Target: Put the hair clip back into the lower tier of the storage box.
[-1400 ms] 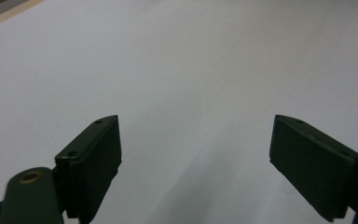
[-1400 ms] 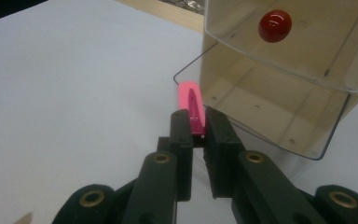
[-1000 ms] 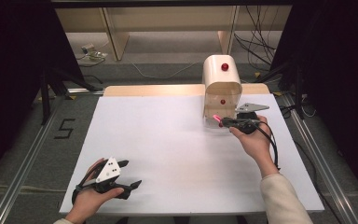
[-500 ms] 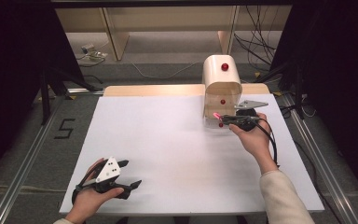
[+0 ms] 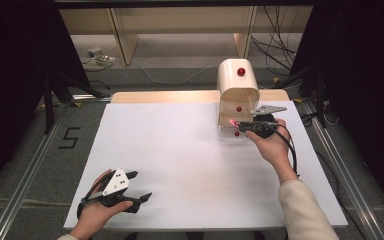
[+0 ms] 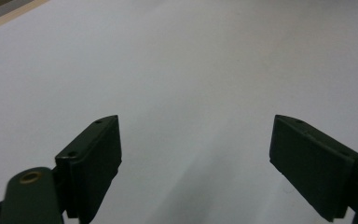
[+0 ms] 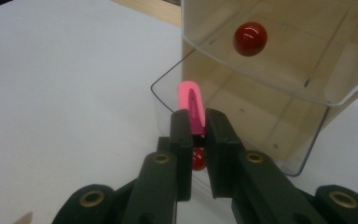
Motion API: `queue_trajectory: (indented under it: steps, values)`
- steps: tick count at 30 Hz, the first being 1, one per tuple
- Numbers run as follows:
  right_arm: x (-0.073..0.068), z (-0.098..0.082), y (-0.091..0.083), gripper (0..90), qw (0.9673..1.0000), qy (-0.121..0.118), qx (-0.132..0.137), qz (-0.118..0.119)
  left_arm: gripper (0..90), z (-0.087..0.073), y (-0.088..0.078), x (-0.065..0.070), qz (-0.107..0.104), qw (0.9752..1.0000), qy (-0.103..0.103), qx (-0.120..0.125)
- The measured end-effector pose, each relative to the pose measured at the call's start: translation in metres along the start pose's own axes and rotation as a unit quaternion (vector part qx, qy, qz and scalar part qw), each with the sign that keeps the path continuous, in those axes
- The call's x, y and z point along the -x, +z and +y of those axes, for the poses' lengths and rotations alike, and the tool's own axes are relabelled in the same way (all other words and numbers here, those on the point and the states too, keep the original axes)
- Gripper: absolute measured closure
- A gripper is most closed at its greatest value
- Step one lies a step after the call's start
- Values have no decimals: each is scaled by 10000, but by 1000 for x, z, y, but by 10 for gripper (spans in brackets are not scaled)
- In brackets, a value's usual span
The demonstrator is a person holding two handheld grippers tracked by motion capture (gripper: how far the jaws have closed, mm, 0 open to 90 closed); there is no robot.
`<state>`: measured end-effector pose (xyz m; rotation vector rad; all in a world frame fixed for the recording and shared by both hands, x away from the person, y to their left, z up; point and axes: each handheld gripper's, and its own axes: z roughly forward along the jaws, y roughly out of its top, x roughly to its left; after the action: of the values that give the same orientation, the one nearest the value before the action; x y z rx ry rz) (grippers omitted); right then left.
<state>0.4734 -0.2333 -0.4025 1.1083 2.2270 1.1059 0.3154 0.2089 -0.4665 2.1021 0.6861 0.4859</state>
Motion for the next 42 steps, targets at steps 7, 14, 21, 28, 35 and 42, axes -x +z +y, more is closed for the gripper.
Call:
queue_trajectory:
  steps: [7,14,21,28,35,42]
  values:
    - [3,2,3,828,10000,34,-76,-39,166,0,0,0,-2,10000,2,0]
    - [6,6,6,828,9999,13,-137,-92,166,0,0,0,-8,10000,9,-1]
    - [8,8,10,828,9997,31,-190,-155,166,0,0,0,-8,10000,10,3]
    - [10,9,14,828,9996,71,-199,-195,166,0,0,0,-12,10000,21,-6]
    - [11,9,17,827,9995,97,-203,-239,166,0,0,0,-24,10000,13,-5]
    - [12,8,21,827,9991,192,-223,-294,166,0,0,0,-32,10000,22,-15]
